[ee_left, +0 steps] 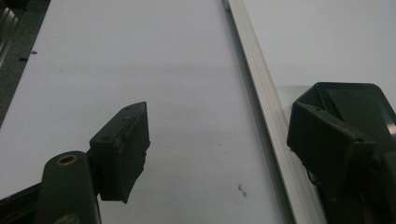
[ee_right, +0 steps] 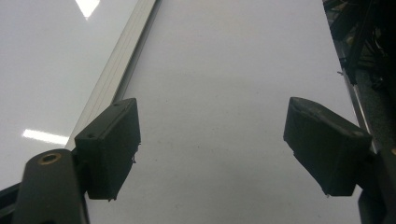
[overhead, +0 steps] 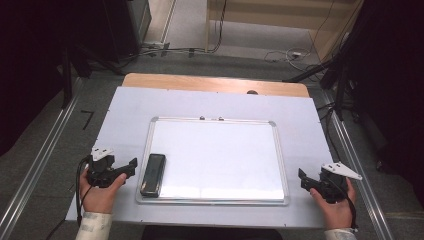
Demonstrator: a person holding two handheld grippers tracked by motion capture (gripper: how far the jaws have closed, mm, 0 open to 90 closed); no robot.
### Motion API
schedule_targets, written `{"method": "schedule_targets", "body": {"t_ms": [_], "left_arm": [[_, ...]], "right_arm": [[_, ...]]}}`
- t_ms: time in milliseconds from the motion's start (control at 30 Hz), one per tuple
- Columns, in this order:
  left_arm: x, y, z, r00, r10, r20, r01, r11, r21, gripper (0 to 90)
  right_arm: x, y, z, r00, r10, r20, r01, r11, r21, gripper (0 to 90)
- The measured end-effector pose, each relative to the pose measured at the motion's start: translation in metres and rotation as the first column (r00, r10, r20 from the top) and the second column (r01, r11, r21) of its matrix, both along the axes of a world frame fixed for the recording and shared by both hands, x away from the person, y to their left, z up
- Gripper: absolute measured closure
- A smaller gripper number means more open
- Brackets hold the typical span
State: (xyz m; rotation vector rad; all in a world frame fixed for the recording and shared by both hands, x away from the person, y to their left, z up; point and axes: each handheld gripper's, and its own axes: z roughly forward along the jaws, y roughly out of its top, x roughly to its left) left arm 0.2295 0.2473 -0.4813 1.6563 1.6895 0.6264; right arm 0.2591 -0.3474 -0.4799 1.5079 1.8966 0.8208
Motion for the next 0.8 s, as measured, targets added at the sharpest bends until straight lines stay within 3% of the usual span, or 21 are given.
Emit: {"method": "schedule_targets", "body": {"t_ms": [800], "left_arm": [[-0.005, 0.017, -0.005, 0.9991, 0.030, -0.029, -0.031, 0.9994, -0.018, 22.5]], "right_arm": [[0.000, 0.000, 0.000, 1.0000, -0.002, 0.001, 0.002, 1.000, -0.003, 17.5]]}}
